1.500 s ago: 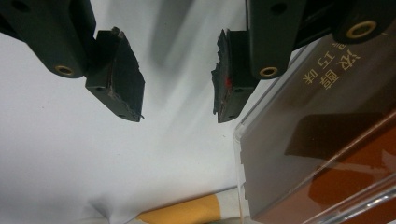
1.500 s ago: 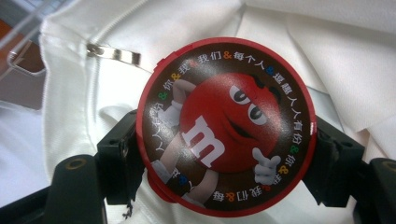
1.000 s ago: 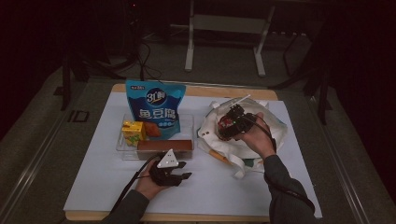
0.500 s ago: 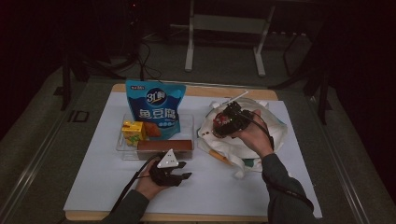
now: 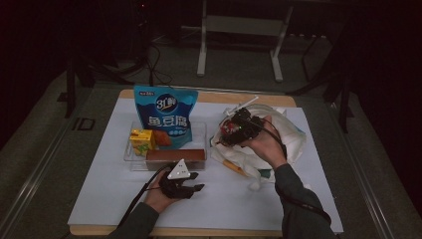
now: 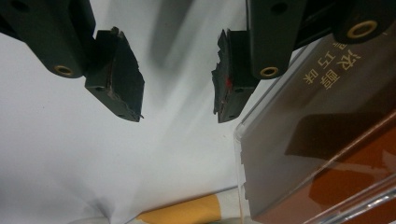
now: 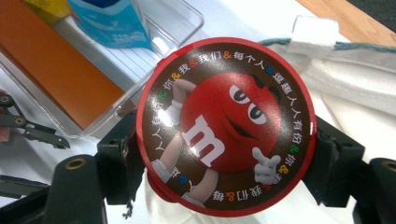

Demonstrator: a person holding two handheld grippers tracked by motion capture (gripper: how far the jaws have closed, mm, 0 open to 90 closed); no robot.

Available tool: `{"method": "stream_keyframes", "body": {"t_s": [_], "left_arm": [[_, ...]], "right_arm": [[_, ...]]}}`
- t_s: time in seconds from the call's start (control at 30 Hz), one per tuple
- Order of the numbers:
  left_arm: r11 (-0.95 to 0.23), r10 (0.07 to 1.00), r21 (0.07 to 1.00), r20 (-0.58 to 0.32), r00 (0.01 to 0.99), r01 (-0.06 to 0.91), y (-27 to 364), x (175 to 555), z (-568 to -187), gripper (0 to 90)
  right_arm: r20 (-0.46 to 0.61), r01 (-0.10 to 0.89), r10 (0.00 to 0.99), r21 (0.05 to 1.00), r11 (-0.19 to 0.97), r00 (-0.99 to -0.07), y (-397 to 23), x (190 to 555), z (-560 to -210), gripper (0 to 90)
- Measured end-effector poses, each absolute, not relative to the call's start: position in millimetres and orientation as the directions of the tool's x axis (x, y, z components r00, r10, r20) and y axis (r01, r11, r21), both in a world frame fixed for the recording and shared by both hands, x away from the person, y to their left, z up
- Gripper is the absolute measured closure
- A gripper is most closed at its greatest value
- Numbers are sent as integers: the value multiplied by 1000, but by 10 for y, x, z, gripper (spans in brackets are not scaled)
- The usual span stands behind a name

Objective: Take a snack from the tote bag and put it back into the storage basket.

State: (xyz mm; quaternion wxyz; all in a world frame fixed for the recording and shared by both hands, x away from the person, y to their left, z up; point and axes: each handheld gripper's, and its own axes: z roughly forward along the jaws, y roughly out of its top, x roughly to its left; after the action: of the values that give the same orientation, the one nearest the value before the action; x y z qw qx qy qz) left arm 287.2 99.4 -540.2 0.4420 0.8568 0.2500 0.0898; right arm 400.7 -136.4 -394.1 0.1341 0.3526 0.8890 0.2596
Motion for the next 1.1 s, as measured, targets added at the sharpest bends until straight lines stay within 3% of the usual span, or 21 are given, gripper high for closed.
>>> {"method": "stream_keyframes", "body": {"t_s": [1.1], "left_arm": [[-485,507,802,-67,860,348,994,2873,-5402,515]], "right_arm": [[-56,516,658,572,637,-751,-982,3968,-3806,257]]}}
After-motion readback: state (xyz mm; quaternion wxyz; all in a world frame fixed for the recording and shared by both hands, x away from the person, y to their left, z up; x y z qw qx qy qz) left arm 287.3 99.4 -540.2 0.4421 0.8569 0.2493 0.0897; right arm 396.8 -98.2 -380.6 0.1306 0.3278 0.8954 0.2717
